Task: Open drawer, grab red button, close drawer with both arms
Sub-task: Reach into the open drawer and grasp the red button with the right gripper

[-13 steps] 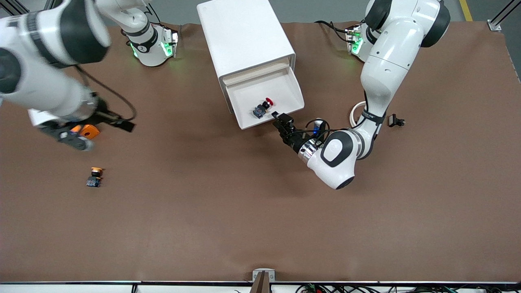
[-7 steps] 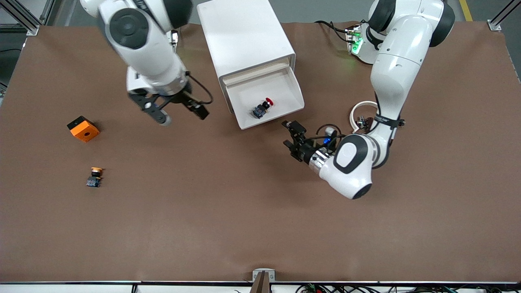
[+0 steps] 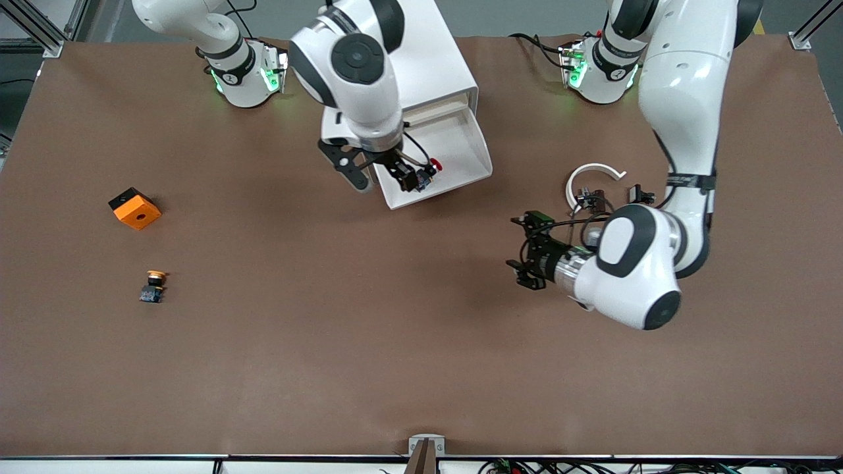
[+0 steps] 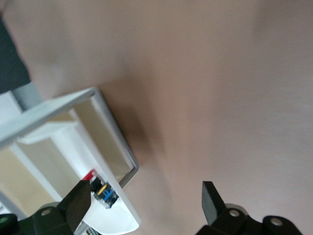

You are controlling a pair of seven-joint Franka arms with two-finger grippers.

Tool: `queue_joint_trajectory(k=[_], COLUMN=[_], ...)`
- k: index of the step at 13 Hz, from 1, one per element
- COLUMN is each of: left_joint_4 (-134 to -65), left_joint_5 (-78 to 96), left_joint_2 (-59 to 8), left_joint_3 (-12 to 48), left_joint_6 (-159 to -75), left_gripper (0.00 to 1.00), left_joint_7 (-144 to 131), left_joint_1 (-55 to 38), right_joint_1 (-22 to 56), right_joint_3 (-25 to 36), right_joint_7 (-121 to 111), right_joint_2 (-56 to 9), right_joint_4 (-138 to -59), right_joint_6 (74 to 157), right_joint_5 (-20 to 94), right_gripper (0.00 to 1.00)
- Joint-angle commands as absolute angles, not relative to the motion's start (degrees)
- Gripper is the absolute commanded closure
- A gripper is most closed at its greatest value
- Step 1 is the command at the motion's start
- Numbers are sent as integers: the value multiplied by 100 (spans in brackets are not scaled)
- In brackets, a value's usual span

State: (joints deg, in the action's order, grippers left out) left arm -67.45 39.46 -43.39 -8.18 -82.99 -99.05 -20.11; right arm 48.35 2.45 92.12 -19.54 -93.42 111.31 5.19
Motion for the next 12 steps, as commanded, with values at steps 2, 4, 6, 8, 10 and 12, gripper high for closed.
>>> queue_joint_trajectory(k=[2,4,6,8,10,12], left_joint_4=[-6847,-6864,-6890,-6908,-7031,-7066], left_joint_5=[3465,2825,2017,1531,1346,1187], left_joint_2=[-3991,-3894,-3728,-3569,-3350,-3226], left_joint_3=[-1195,-1178,-1108,-994,-949,-941], left_joint_6=[-8595,-8604,-8631,-8745,-8929,-8947], left_gripper=[0,0,0,0,0,0], left_joint_7=[-8547,-7913,-7674,-7271,-6499,-5882], left_joint_1=[-2083,-2127,-2276,-2303,-2311,-2303], right_joint_1=[5150,5282,5343,5353,5405,5432], right_joint_3=[334,334,334,334,334,334], right_joint_7=[9396,9369,9299,9290,9290,9290], right_joint_2=[-2302,-2443,-2548,-2663,-2768,-2856], right_joint_4=[-9246,-9246,-9255,-9246,-9246,-9246], right_joint_6=[11381,11443,11470,11513,11689,11794], right_joint_5=[527,466,396,247,194,132], right_gripper=[0,0,0,0,0,0])
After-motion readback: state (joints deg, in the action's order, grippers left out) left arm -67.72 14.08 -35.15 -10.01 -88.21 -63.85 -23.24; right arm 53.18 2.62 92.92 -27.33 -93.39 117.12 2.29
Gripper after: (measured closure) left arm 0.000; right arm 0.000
